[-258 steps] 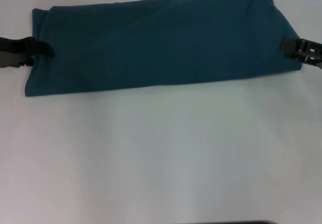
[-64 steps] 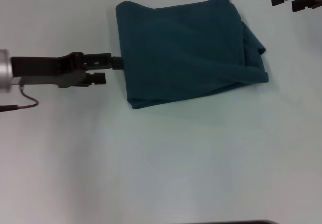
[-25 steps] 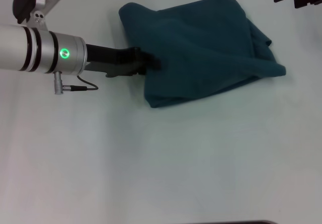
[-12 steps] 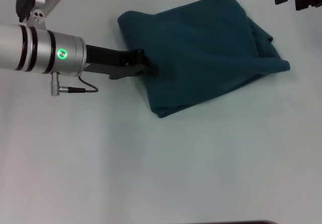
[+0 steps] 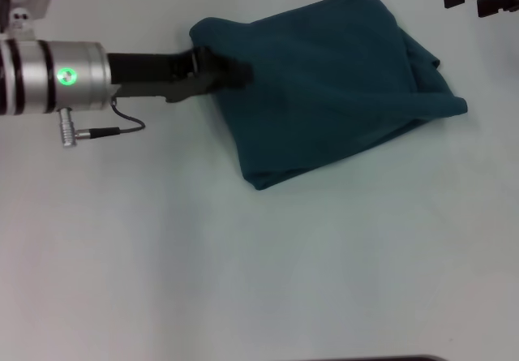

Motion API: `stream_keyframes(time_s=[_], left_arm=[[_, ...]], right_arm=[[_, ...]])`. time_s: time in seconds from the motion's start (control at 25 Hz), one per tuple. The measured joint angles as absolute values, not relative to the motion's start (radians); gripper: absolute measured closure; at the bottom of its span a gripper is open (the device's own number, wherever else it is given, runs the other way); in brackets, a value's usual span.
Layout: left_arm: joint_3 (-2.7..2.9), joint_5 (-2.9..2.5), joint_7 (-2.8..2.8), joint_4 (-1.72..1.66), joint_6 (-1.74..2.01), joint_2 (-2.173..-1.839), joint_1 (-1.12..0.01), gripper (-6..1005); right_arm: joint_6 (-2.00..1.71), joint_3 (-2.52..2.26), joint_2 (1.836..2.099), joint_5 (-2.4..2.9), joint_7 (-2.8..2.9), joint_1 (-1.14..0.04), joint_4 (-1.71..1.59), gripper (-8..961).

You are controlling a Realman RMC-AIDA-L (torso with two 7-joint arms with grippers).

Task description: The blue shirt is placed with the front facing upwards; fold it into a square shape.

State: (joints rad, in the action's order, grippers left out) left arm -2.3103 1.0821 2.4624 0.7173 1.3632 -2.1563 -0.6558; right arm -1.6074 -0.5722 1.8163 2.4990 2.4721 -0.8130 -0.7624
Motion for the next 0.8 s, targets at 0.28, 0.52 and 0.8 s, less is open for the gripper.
stream_keyframes(time_s=[0.28,0.52,0.8], left_arm=[[-2.331,1.109,2.497,0.703,1.371,-2.138,-0.628,834],[-2.287,1.053,2.554,0.702,1.351,-2.146,-0.632,556],[-2.208,1.021,2.629,0.693,1.243,-2.16,-0.65,163]], right_arm=[[-1.606,-0.572,1.816,2.497,2.47,-0.814,-0.764,57],[-1.606,-0.572,1.816,2.496,2.47,-0.816,-0.765,57],[-1.607,-0.572,1.817,2.496,2.471,-0.822,-0.766,57]])
